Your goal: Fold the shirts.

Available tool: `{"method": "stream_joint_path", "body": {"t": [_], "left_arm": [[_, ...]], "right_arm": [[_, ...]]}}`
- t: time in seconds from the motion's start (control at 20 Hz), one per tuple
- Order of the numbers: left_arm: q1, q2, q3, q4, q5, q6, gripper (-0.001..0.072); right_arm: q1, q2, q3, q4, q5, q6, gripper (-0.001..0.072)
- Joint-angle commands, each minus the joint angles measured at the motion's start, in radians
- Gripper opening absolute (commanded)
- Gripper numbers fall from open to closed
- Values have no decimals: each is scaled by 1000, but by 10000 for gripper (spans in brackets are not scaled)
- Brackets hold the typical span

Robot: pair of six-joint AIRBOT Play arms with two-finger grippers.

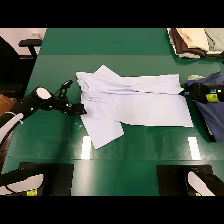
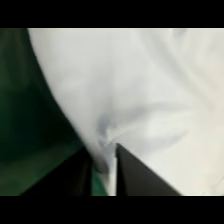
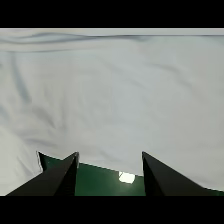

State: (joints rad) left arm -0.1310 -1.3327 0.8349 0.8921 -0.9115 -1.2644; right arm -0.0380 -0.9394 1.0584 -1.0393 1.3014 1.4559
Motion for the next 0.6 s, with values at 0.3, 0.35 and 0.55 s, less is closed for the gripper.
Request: {"method": "stream_joint_path", "body": {"t": [0.3,0.35,0.55], "left_arm": [[148,126,54,109,-149,-18,28],[183,162,54,139,-179,-18,28],[233,221,53,180,-232,-17,28]], "right_arm": [[-97,52,-154,-56,124,1,449],[-146,76,-221,-70,119,2,450],[-400,144,-441,-86,116,2,457]]}}
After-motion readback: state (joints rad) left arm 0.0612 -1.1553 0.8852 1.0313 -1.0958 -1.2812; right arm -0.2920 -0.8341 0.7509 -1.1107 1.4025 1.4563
